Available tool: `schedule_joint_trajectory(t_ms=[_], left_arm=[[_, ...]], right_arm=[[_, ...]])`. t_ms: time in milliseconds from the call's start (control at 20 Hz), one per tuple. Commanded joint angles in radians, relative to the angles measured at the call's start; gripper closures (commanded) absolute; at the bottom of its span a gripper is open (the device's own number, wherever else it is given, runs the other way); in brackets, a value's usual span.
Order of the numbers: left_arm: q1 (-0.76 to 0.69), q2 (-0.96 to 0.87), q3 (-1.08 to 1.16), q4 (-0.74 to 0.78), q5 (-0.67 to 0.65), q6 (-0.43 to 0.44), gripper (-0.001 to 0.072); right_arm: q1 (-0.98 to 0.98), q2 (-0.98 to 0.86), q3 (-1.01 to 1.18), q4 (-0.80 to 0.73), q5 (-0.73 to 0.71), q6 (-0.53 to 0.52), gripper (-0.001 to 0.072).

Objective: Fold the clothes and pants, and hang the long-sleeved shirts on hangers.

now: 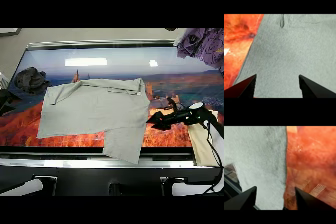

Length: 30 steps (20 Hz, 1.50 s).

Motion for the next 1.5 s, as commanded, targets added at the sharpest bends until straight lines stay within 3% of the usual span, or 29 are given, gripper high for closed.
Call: schedule_joint_trajectory(t_ms=[0,250,350,450,500,650,850,1000,1150,1450], left_arm=[[0.002,0.007,-0.013,0.003,0.024,0.001,0.0101],[0.002,0.006,-0.013,0.003,0.024,0.001,0.0101],[0.002,0.006,-0.013,0.003,0.024,0.000,0.0103],[0.002,0.007,-0.015,0.013,0.007,-0.061,0.0105],[0.002,0.008,-0.035,0.015,0.007,-0.040,0.0104],[0.071,0.025,-0.186,-0.013,0.031,0.046,0.0092],[0.237,0.051,-0.453,-0.173,0.051,0.283,0.0092],[0.329,0.049,-0.569,-0.220,0.090,0.368,0.0092],[0.352,0.039,-0.628,-0.222,0.101,0.419,0.0092],[0.350,-0.015,-0.651,-0.222,0.111,0.432,0.0092]], right_arm=[[0.047,0.002,-0.079,0.029,-0.090,-0.064,0.0163],[0.110,0.002,-0.079,0.087,-0.158,-0.071,0.0187],[0.139,0.002,-0.079,0.091,-0.157,-0.072,0.0286],[0.143,0.002,-0.079,0.106,-0.162,-0.072,0.0572],[0.140,0.004,-0.079,0.108,-0.159,-0.072,0.0660],[0.140,0.005,-0.079,0.108,-0.141,-0.064,0.0674],[0.140,0.005,-0.079,0.108,-0.122,-0.057,0.0674],[0.140,0.005,-0.079,0.108,-0.118,-0.053,0.0674],[0.140,0.005,-0.079,0.108,-0.125,-0.053,0.0674],[0.140,0.005,-0.079,0.108,-0.134,-0.042,0.0674]])
